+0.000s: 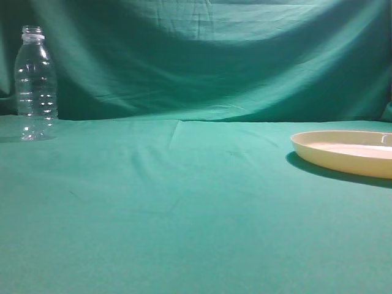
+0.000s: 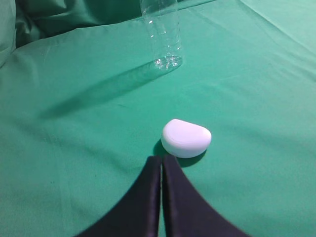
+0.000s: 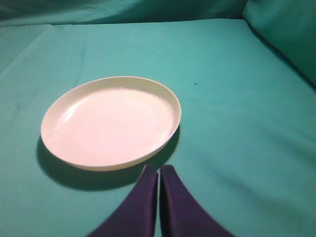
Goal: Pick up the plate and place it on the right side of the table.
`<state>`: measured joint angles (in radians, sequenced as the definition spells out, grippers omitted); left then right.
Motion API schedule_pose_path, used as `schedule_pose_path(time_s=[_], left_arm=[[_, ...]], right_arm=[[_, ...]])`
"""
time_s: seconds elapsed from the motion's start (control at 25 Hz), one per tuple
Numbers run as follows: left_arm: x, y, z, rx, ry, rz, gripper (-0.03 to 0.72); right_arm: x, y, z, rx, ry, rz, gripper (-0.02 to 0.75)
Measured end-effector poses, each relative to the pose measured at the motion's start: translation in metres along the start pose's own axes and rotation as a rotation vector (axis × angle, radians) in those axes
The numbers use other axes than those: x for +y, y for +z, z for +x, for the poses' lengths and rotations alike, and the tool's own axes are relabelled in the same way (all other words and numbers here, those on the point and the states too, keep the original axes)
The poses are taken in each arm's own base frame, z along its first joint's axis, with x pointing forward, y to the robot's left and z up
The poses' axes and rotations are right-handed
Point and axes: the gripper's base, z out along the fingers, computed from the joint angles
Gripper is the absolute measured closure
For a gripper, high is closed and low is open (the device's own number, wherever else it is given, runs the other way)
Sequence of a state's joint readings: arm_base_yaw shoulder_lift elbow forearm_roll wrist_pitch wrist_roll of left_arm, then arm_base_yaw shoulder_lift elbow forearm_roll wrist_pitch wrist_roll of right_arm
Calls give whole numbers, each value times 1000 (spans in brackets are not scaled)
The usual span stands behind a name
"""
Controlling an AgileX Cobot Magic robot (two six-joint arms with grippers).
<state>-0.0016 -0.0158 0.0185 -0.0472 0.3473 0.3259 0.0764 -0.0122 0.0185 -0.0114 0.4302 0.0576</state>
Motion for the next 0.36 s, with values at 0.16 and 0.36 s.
schedule_pose_path(time_s=[0.16, 0.36], left_arm=[[0, 0, 0, 0, 0, 0, 688], [0, 0, 0, 0, 0, 0, 688]], right_arm=[[0, 0, -1, -16, 0, -1, 738], [0, 0, -1, -20, 0, -1, 738]])
